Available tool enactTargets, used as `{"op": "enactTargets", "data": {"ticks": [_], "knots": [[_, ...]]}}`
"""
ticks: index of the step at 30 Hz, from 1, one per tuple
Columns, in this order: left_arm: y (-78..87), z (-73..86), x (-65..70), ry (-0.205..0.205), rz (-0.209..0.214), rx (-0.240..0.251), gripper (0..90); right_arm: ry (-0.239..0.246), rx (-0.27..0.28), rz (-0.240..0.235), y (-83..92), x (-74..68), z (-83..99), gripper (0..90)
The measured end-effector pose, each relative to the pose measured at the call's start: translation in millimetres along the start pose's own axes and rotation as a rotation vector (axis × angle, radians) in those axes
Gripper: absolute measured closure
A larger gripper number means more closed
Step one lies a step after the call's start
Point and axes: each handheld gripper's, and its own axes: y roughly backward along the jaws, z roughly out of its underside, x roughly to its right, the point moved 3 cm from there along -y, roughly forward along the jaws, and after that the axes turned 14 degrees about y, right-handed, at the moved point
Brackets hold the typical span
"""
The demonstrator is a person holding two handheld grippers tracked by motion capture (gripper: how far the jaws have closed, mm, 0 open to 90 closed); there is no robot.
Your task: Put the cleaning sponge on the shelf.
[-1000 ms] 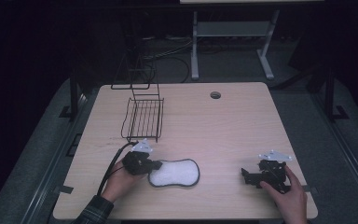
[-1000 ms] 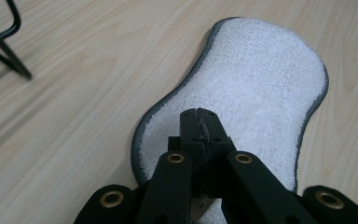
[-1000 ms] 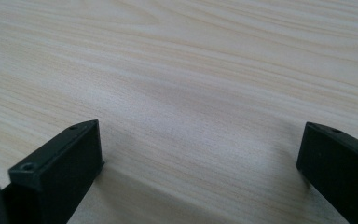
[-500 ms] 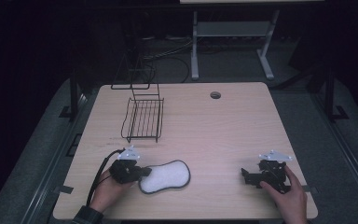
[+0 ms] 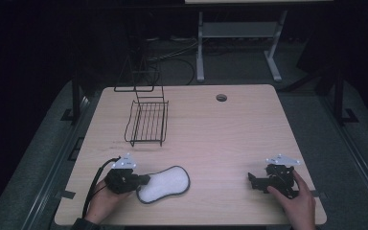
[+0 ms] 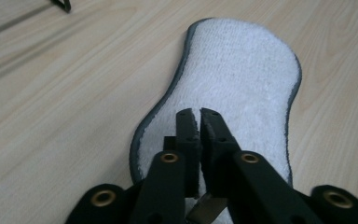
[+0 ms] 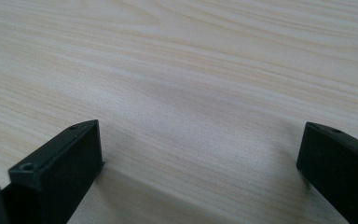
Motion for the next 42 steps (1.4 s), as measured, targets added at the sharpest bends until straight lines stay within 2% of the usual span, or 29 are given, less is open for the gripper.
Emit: {"op": "enactTargets", "data": {"ticks": [4,9,16,21,24,31,38,42], "knots": [[0.3,-4.8,1.6,-0.004,0.014,0.015,73.6,0.000,0.000,0.000,0.0,0.0,0.0,0.0],[-3.3,-12.1,3.5,-0.015,0.025,0.020,55.0,0.001,0.000,0.000,0.0,0.0,0.0,0.0],[-13.0,-18.6,7.7,-0.058,0.082,0.016,34.9,0.000,0.000,0.000,0.0,0.0,0.0,0.0],[-21.0,-21.7,11.5,-0.085,0.083,0.007,18.0,0.000,0.000,0.000,0.0,0.0,0.0,0.0],[-26.0,-23.1,12.6,-0.104,0.072,0.003,14.6,0.000,0.000,0.000,0.0,0.0,0.0,0.0],[-35.7,-20.0,15.8,-0.134,0.071,-0.030,13.6,0.000,0.000,0.000,0.0,0.0,0.0,0.0],[-44.5,-15.7,16.8,-0.173,0.049,-0.077,13.4,0.000,0.000,0.000,0.0,0.0,0.0,0.0],[-47.2,-14.5,17.4,-0.177,0.047,-0.081,13.0,0.000,0.000,0.000,0.0,0.0,0.0,0.0]]}}
